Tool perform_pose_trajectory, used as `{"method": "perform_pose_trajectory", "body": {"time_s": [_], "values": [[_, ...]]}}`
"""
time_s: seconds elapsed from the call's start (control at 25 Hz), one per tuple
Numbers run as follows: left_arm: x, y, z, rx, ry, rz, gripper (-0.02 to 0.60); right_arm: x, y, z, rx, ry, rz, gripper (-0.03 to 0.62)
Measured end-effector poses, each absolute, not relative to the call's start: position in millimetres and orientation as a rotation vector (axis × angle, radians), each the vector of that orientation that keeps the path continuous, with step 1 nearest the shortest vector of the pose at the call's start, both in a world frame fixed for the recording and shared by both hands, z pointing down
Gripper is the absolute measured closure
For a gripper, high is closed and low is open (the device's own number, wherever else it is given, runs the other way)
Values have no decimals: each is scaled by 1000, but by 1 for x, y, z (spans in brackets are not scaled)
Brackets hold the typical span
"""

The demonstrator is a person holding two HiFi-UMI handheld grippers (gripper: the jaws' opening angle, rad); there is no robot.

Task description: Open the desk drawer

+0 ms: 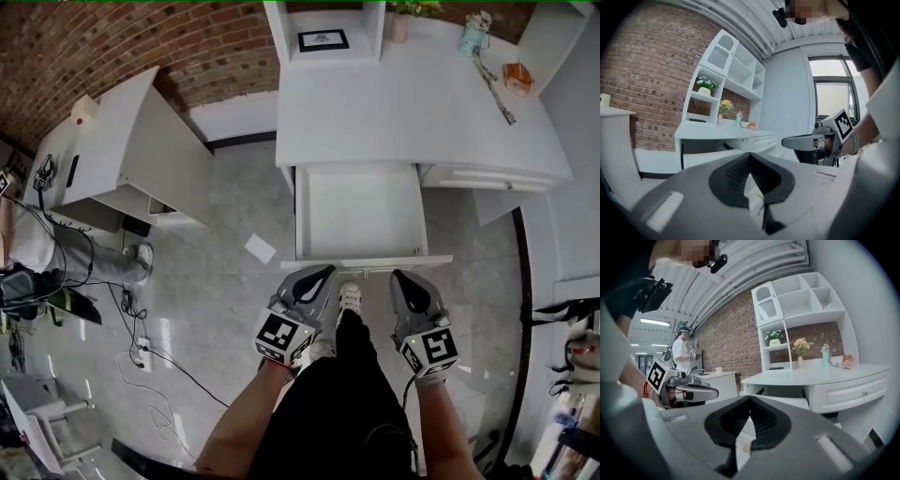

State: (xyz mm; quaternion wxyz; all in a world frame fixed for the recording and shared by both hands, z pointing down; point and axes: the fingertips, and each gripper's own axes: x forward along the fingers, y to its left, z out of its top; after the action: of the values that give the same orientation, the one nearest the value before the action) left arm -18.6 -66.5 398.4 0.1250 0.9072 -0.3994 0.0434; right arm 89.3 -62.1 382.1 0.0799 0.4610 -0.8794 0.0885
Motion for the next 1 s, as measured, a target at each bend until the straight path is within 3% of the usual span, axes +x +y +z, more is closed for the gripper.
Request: {"method": "perform_pose_trajectory", "body": {"time_s": [0.56,1.0], "values": [[-58,-33,304,2650,-1282,43,580,94,-35,275,1419,-2693,147,593],[-77,3,277,2615,-1349,30,580,105,-1,255,1469,-2663,156,593]]}}
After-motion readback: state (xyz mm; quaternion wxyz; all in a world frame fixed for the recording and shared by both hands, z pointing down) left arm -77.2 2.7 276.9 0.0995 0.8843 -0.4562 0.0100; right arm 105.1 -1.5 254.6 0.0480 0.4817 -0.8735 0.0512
